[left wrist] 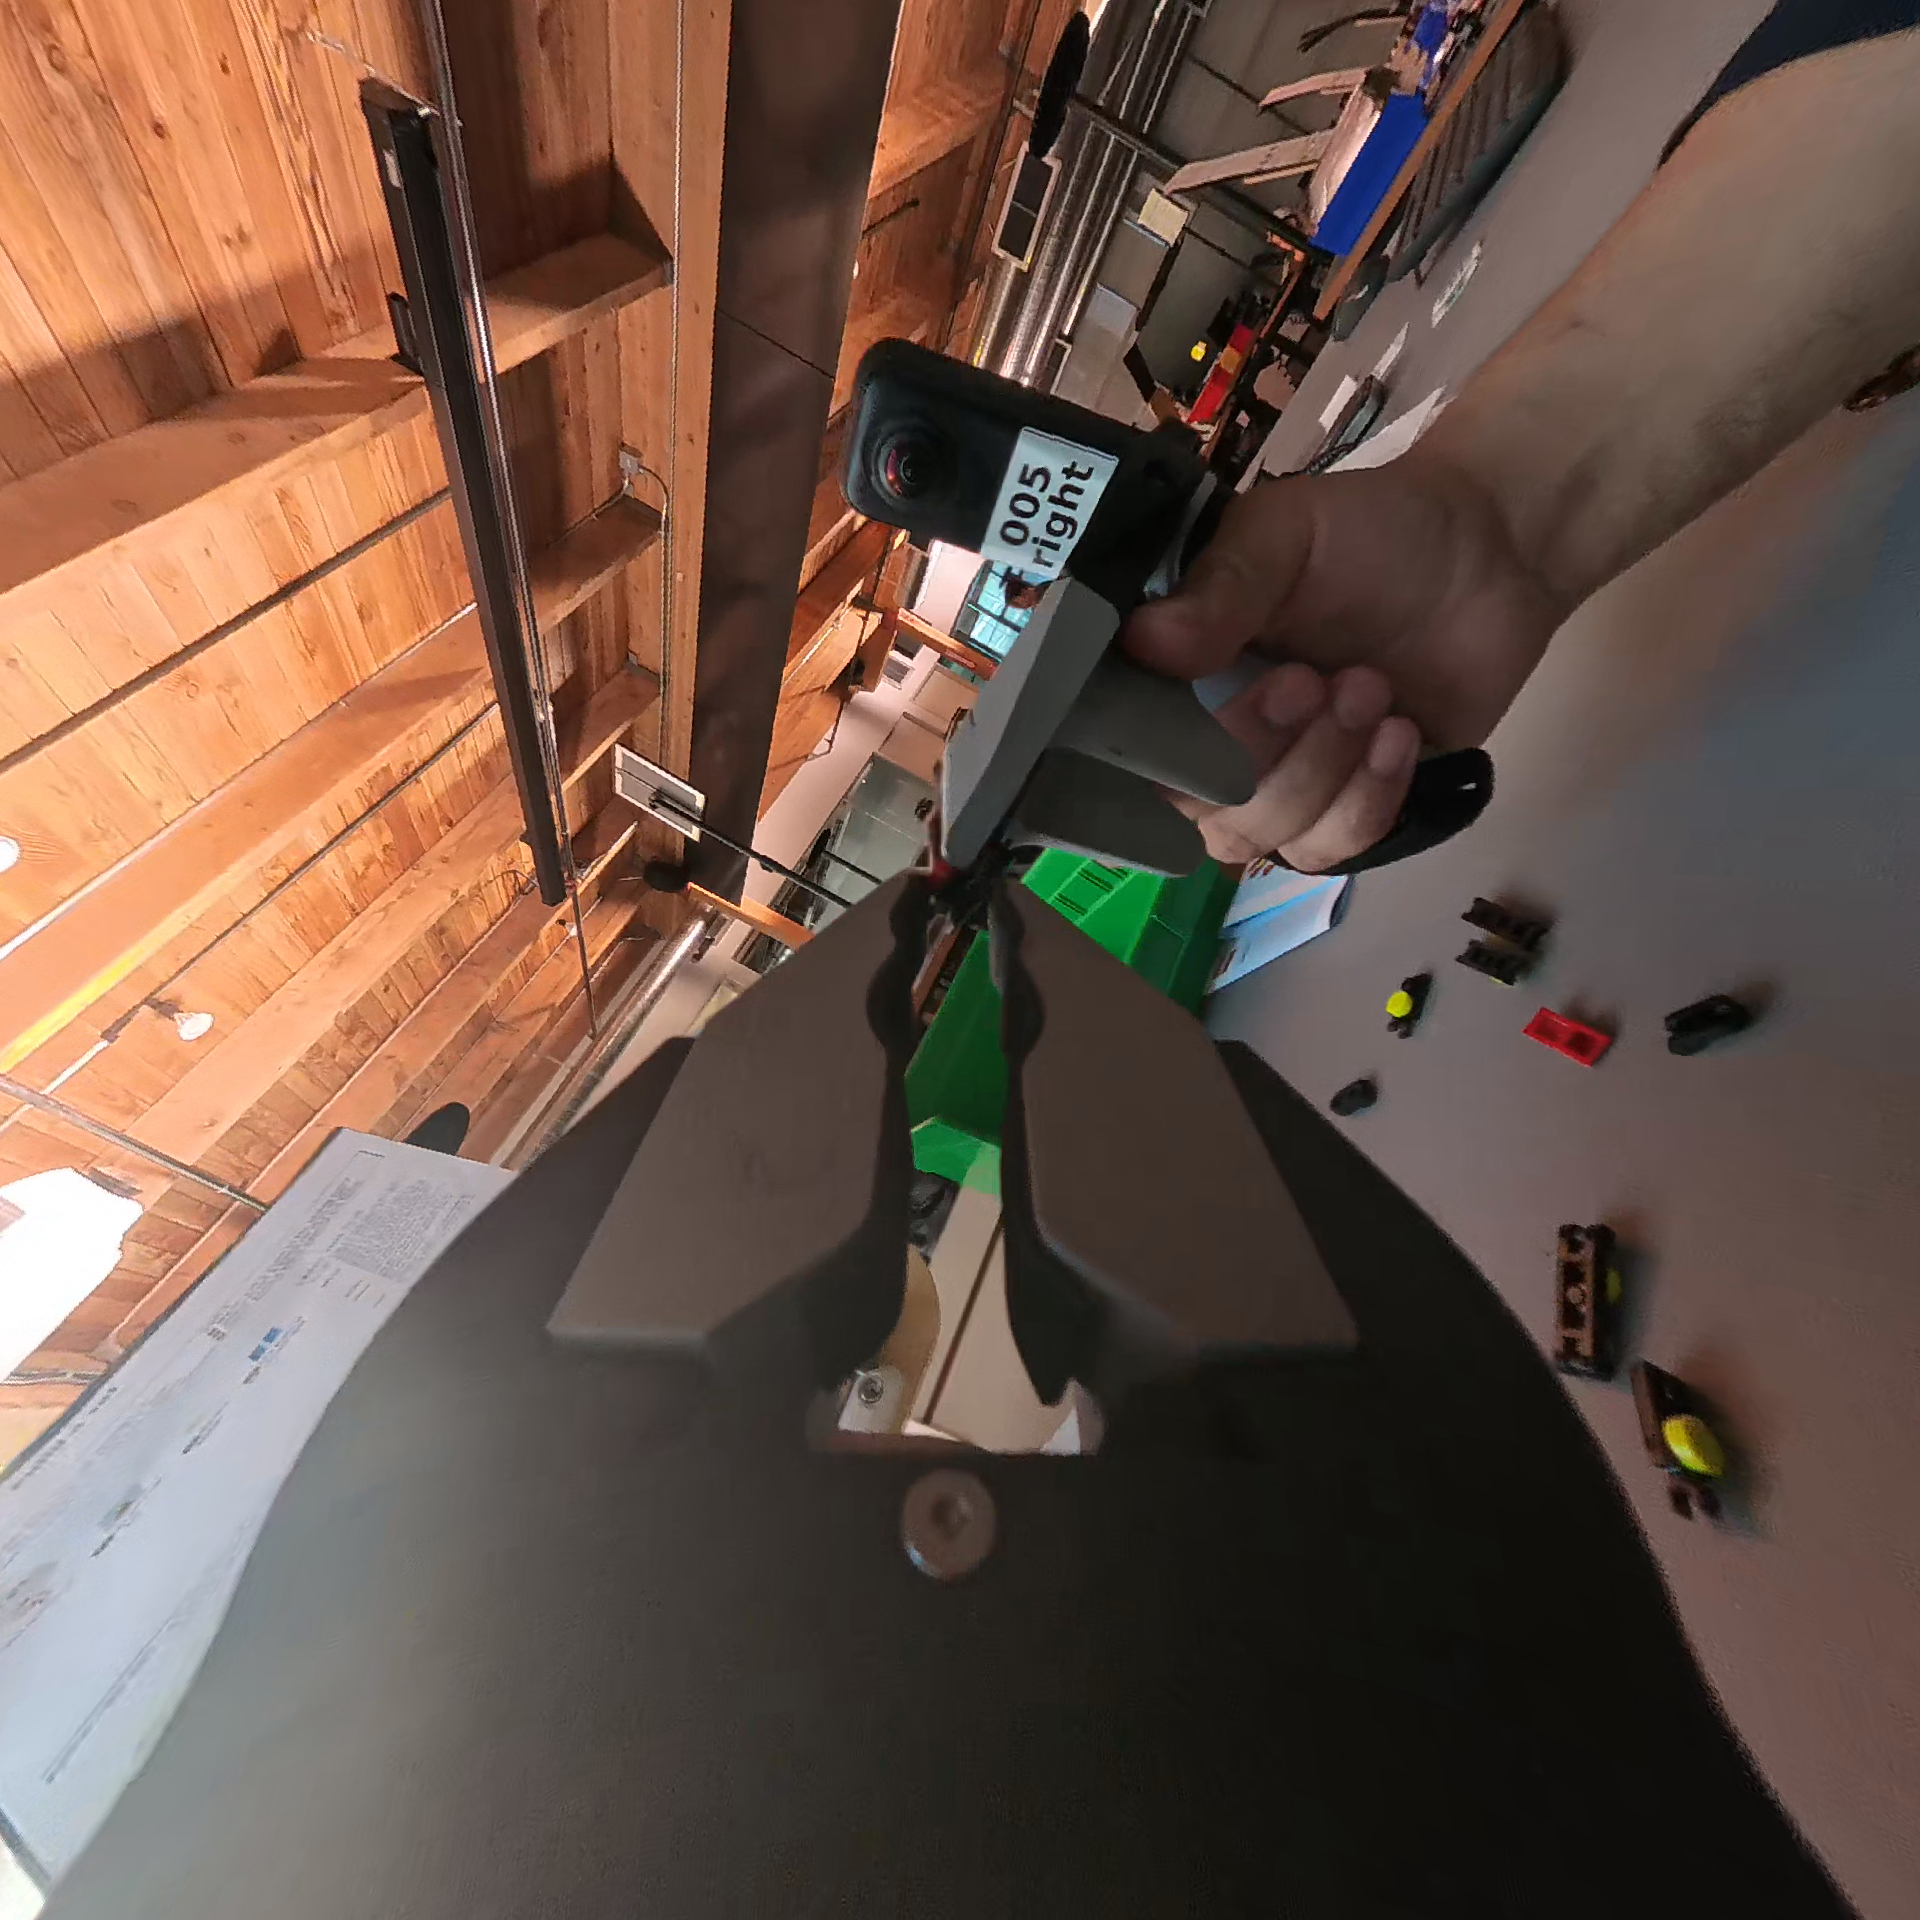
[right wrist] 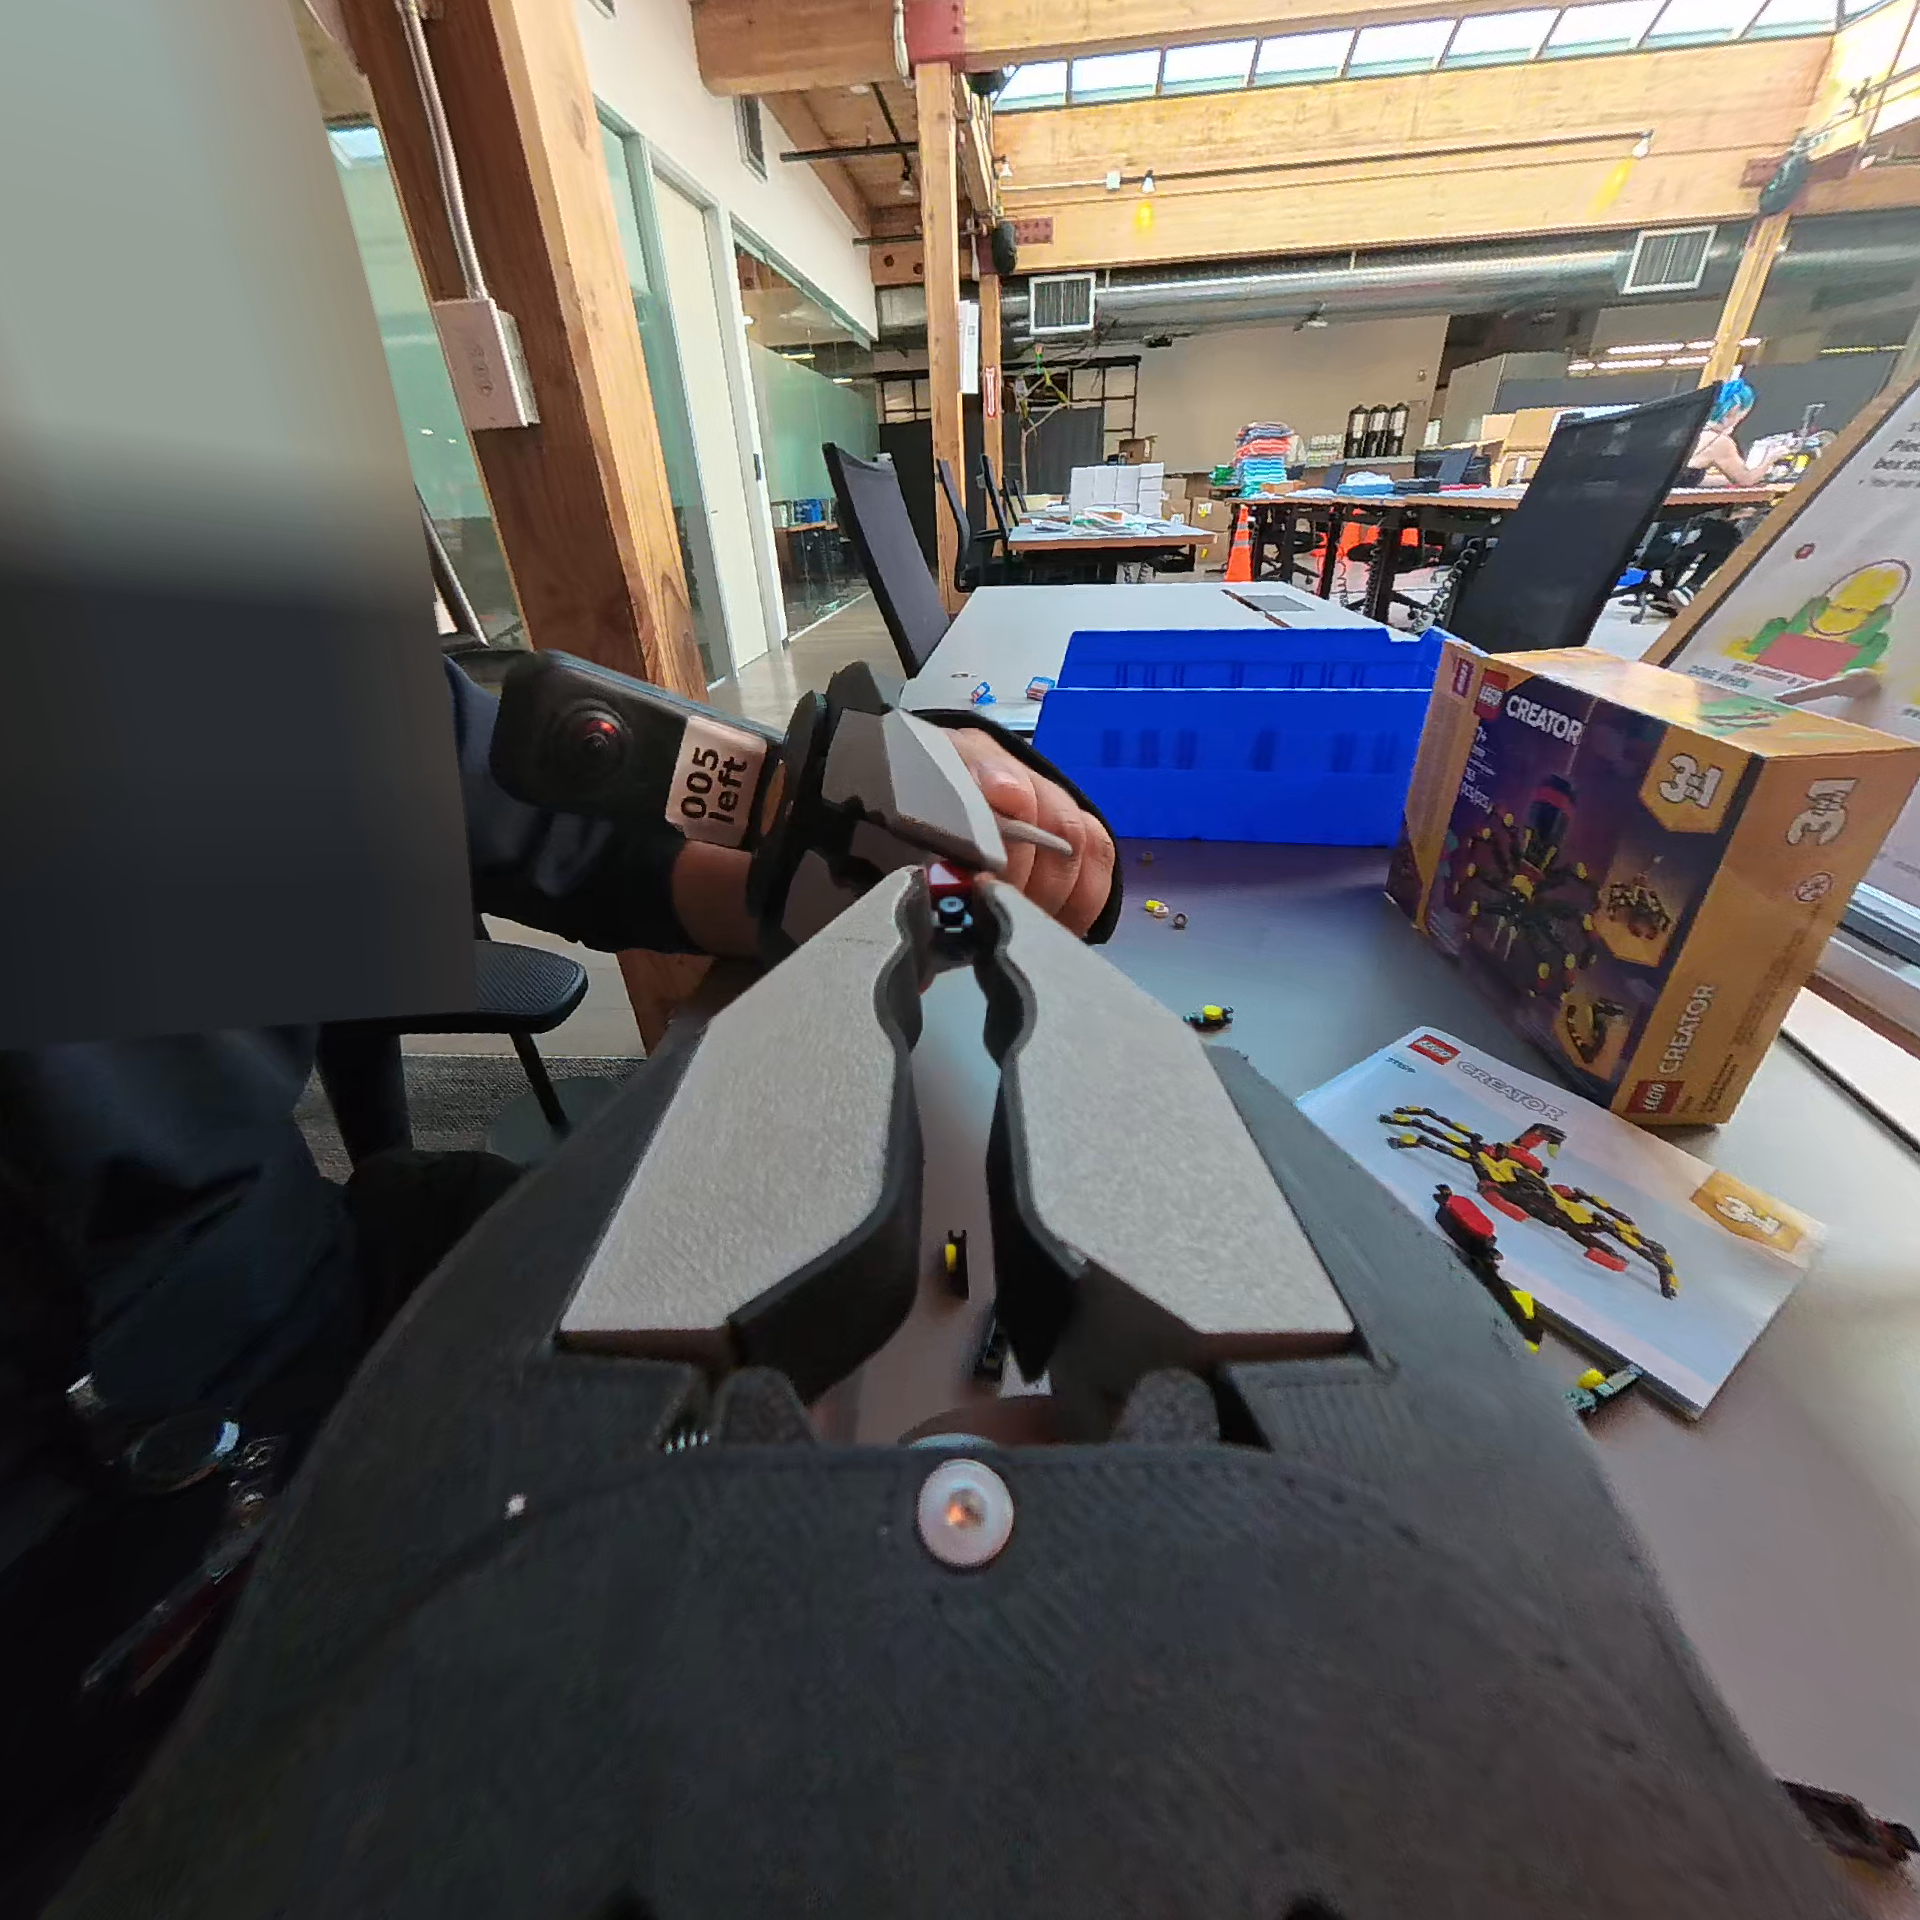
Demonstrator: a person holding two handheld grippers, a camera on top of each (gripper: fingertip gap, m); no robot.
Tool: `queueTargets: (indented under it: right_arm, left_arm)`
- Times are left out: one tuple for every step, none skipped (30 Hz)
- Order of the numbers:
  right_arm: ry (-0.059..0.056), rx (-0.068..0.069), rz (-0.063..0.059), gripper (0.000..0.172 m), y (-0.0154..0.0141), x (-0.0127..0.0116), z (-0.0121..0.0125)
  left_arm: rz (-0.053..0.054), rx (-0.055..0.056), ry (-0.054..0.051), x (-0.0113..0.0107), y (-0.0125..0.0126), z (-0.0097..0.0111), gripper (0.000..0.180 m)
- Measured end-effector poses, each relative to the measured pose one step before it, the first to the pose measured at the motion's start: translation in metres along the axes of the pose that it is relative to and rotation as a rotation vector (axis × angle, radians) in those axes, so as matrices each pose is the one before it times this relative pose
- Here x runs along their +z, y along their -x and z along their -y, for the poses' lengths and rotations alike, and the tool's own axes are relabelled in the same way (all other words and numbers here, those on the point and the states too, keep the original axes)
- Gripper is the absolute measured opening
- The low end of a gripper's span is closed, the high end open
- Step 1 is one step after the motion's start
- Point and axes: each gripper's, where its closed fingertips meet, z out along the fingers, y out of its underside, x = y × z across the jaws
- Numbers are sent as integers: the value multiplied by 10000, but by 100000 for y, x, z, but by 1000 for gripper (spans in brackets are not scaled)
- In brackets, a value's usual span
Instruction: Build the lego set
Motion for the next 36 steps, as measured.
queueTargets:
  right_arm:
    - [65, -67, -57, 4, -74, 14, -97]
    - [71, -65, -112, 5, -146, 38, -85]
    - [64, -65, -96, 5, -132, 35, -113]
    - [100, -125, -10, 5, 1, -9, -153]
    - [114, -198, -52, 5, -10, -27, -150]
    - [73, -169, -79, 5, -35, -19, -58]
    - [29, -128, -35, 4, 10, -13, 4]
    - [33, -115, -57, 4, -40, 0, -1]
    - [47, -69, -112, 4, -117, 13, -41]
    - [39, -37, -153, 5, -207, 10, -62]
    - [29, -108, -149, 5, -169, 13, -102]
    - [13, -179, -128, 5, -115, -1, -142]
    - [10, -180, -196, 5, -217, -23, -154]
    - [24, -181, -265, 5, -347, -39, -183]
    - [47, -146, -324, 5, -511, -83, -198]
    - [68, -87, -430, 5, -772, -161, -209]
    - [119, -18, -471, 5, -946, -223, -249]
    - [225, 35, -418, 5, -970, -245, -388]
    - [328, 46, -359, 4, -942, -215, -516]
    - [398, 65, -303, 4, -865, -166, -637]
    - [498, 81, -107, 5, -570, -55, -830]
    - [650, 83, 225, 5, -21, 88, -1130]
    - [823, 93, 489, 5, 439, 219, -1463]
    - [814, 104, 316, 5, 282, 345, -1483]
    - [563, 43, -12, 5, -101, 399, -1164]
    - [300, -57, 18, 5, 50, 414, -738]
    - [218, -58, 143, 5, 263, 356, -497]
    - [250, -21, 101, 5, 185, 322, -485]
    - [279, -56, 62, 5, 121, 274, -505]
    - [231, -99, 26, 5, 84, 212, -446]
    - [195, -98, -43, 5, -11, 173, -405]
    - [238, -63, -37, 5, -26, 202, -473]
    - [294, -30, 33, 5, 60, 237, -544]
    - [341, -32, 74, 6, 133, 234, -521]
    - [283, -48, 75, 7, 157, 199, -394]
    - [188, -34, -9, 11, 55, 145, -249]
  left_arm:
    - [-120, -147, 47, 0, -97, -130, 9]
    - [-38, -112, 13, 2, -19, -150, 9]
    - [-15, -59, 53, 13, -4, -225, 9]
    - [-108, -110, -56, -20, -108, -75, 9]
    - [-149, -193, -27, -2, -154, -63, 9]
    - [-79, -211, 6, 33, -49, -76, 9]
    - [-36, -186, -51, 11, -9, 31, 9]
    - [-26, -190, -38, 3, -20, 13, 10]
    - [10, -101, 49, 33, 20, -111, 10]
    - [35, -43, 98, 54, 47, -196, 10]
    - [8, -99, 70, 71, 10, -194, 11]
    - [-41, -149, 32, 46, -69, -143, 11]
    - [-57, -146, 9, 40, -84, -106, 13]
    - [-50, -178, 4, 34, -67, -82, 12]
    - [-52, -192, 22, 9, -32, -131, 9]
    - [-39, -230, 11, 20, 20, -169, 8]
    - [-75, -289, 133, 59, 19, -399, 8]
    - [29, -337, 357, 108, 267, -749, 8]
    - [145, -368, 387, 157, 496, -830, 8]
    - [145, -423, 401, 191, 566, -903, 8]
    - [116, -514, 557, 278, 554, -1198, 8]
    - [62, -553, 677, 355, 471, -1391, 9]
    - [116, -492, 520, 358, 491, -1208, 10]
    - [58, -378, 369, 363, 299, -1054, 10]
    - [37, -195, 377, 347, 177, -1014, 10]
    - [91, 9, 380, 305, 174, -900, 10]
    - [98, 167, 327, 203, 162, -595, 10]
    - [134, 50, 179, 85, 203, -297, 10]
    - [-5, -143, 92, 2, 25, -159, 10]
    - [-68, -223, 40, -12, -39, -58, 9]
    - [-93, -230, 38, 28, -62, -72, 9]
    - [-11, -104, 73, 26, 61, -81, 9]
    - [58, -21, 30, 14, 101, -51, 10]
    - [53, 34, 27, -7, 41, -40, 9]
    - [23, 69, 58, 13, -27, -79, 9]
    - [9, 55, 72, 31, -41, -99, 9]
